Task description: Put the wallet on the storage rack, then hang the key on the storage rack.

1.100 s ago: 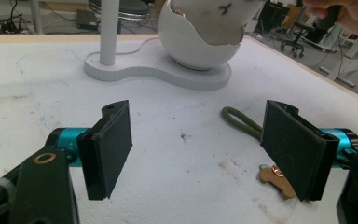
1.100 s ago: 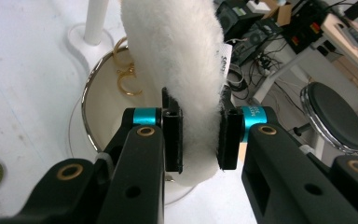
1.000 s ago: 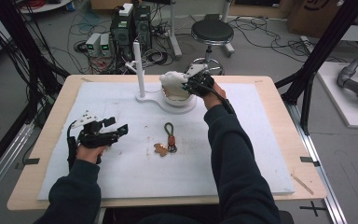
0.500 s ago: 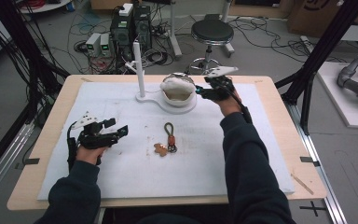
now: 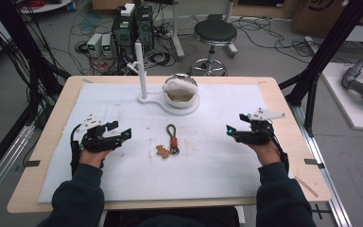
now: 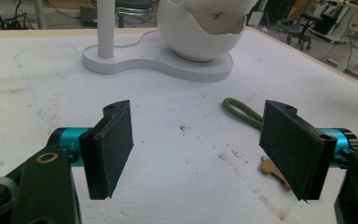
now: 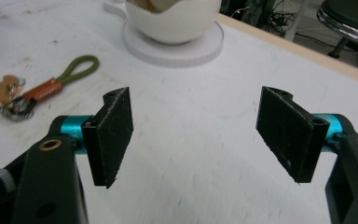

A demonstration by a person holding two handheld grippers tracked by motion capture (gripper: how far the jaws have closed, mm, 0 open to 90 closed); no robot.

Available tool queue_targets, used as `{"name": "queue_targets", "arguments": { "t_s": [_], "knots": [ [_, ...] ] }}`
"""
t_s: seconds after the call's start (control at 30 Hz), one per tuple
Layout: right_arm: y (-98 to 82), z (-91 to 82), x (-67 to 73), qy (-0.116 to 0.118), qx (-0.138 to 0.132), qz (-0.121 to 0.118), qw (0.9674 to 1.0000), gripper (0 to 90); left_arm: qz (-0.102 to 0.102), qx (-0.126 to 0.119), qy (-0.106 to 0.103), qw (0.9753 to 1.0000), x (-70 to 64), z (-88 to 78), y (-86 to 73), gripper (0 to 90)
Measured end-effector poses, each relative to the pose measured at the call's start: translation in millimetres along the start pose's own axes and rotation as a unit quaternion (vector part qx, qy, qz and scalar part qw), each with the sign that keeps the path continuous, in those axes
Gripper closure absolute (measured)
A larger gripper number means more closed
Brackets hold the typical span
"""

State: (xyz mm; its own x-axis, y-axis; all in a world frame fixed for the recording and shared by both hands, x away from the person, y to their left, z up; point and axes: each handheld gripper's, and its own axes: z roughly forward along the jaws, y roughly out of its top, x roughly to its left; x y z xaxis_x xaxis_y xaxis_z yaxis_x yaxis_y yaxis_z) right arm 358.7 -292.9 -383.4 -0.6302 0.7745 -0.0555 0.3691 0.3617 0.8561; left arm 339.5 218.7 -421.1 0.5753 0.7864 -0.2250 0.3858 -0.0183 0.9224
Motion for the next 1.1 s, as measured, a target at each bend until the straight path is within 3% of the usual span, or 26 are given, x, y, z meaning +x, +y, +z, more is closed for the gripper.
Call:
{"name": "queue_targets", "arguments": {
  "t_s": [0.07, 0.13, 0.33, 0.57, 0.83, 0.97, 1.1],
  "knots": [
    [-18.7, -5.2, 0.2, 0.001, 0.005, 0.019, 0.9998, 27.1, 0.003, 0.001, 0.003, 1.0, -2.0, 0.9, -0.1, 25.8],
    [-21.4, -6.4, -1.6, 0.005, 0.011, 0.022, 0.9997, 27.1, 0.008, 0.001, 0.005, 1.0, -4.5, 2.2, 0.4, 25.8],
    [-29.3, -21.0, -5.8, -0.021, -0.004, 0.037, 0.9991, 27.1, 0.017, 0.003, 0.005, 0.9998, -9.8, 7.0, 2.1, 25.8],
    [-32.1, -15.9, -5.0, -0.024, 0.001, 0.042, 0.9988, 27.1, 0.015, 0.012, -0.003, 0.9998, -14.5, 11.3, 0.7, 25.8],
    [-33.5, -10.8, -1.9, -0.026, 0.016, 0.032, 0.999, 27.3, 0.025, 0.051, -0.01, 0.9983, -31.8, 25.1, -1.2, 26.1],
    [-34.8, -7.9, -5.0, -0.03, 0.009, 0.043, 0.9986, 27.4, 0.032, 0.074, -0.021, 0.9965, -49.3, 34.1, -3.0, 26.0],
    [-33.9, -6.7, -6.5, -0.031, 0.003, 0.05, 0.9983, 27.5, 0.039, 0.094, -0.015, 0.9947, -63.6, 39.9, -4.4, 24.9]
  ]
}}
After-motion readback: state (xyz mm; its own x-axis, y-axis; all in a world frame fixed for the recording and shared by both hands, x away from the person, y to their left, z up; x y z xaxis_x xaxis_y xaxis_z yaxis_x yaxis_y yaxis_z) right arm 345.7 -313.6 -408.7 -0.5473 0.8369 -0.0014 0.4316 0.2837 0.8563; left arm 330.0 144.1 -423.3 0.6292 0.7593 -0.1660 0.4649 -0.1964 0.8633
